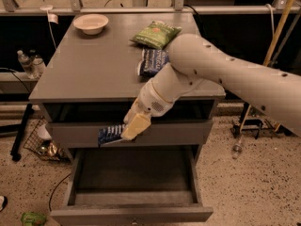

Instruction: Place rxbar blueberry into middle drawer

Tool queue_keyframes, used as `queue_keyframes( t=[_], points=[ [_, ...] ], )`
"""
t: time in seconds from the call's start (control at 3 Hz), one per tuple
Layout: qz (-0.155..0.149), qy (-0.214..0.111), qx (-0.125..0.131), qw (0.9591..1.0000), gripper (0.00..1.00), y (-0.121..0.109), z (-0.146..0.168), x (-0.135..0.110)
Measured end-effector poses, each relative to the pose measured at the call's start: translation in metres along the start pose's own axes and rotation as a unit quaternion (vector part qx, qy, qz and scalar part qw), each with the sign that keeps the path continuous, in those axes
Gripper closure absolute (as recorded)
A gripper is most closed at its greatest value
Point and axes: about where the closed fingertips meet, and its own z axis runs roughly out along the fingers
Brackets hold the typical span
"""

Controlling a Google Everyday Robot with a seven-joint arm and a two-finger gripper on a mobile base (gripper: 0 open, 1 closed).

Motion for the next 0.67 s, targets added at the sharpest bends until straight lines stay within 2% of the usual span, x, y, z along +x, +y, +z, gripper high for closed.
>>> queue_keyframes(
  t=[0.33,0.67],
  points=[
    [0.032,-0.016,0.005,0.9994,1.0,0.008,0.026,0.04],
    [0.056,-0.038,0.024,0.9974,1.0,0.007,0.051,0.076]
  ],
)
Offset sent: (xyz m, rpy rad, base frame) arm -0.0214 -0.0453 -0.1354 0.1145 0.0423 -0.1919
